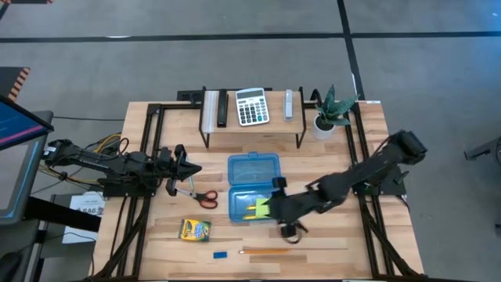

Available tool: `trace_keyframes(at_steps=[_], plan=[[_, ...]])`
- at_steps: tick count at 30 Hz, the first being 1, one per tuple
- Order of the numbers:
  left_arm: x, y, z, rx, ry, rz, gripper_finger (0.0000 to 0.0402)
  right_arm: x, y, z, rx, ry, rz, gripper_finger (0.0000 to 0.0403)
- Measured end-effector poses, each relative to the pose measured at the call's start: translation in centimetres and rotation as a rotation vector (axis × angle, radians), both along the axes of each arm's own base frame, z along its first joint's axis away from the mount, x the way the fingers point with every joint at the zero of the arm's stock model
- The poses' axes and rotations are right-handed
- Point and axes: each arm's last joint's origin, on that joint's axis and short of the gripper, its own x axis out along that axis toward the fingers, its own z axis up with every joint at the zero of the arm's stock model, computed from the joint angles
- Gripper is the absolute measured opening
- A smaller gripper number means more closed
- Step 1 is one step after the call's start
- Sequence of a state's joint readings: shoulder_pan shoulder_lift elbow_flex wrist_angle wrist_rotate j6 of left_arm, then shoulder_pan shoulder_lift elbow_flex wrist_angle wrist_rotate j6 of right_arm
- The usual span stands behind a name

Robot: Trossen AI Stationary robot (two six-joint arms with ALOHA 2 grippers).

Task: Pack school essentials
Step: Put the blue pencil into the blue supply box

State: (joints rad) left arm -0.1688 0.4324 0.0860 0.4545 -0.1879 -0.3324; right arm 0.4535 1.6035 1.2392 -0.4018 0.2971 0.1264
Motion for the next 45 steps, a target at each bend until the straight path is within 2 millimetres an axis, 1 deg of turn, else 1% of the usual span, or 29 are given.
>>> trace_keyframes(at_steps=[3, 8, 11, 14, 17, 19, 23, 33, 38, 45], plan=[[0.0, 0.0, 0.0, -0.001, 0.001, 0.000, 0.0000, -2.5, -0.8, -0.1, 0.047, -0.082, -0.022, 0.0160], [0.0, 0.0, 0.0, 0.005, 0.002, 0.001, 0.0000, -6.6, -1.9, -2.0, 0.137, -0.276, -0.038, 0.0141], [0.0, 0.0, 0.0, 0.004, -0.004, 0.002, 0.0000, -8.2, -2.5, -2.9, 0.195, -0.411, -0.019, 0.0134], [0.0, 0.1, 0.0, -0.008, -0.004, 0.041, 0.0000, -9.4, -3.2, -3.2, 0.213, -0.496, -0.008, 0.0130], [0.0, 0.3, 0.1, 0.001, -0.009, 0.104, 0.0000, -9.9, -3.7, -3.5, 0.203, -0.542, 0.002, 0.0128], [0.0, 0.3, 0.1, -0.006, -0.012, 0.115, 0.0000, -10.0, -3.9, -3.3, 0.203, -0.558, -0.002, 0.0128], [0.0, 0.4, -0.1, -0.064, 0.009, 0.133, 0.0000, -10.0, -4.0, -3.1, 0.199, -0.568, -0.003, 0.0128], [0.3, 0.7, 0.7, -0.214, 0.358, 0.319, 0.0000, -10.0, -4.0, -3.3, 0.190, -0.558, 0.001, 0.0128], [0.8, 0.7, 0.8, -0.268, 0.478, 0.361, 0.0000, -10.0, -4.0, -3.3, 0.171, -0.559, 0.010, 0.0128], [1.4, 0.6, 0.9, -0.308, 0.602, 0.403, 0.0000, -10.0, -4.0, -3.3, 0.151, -0.561, 0.020, 0.0128]])
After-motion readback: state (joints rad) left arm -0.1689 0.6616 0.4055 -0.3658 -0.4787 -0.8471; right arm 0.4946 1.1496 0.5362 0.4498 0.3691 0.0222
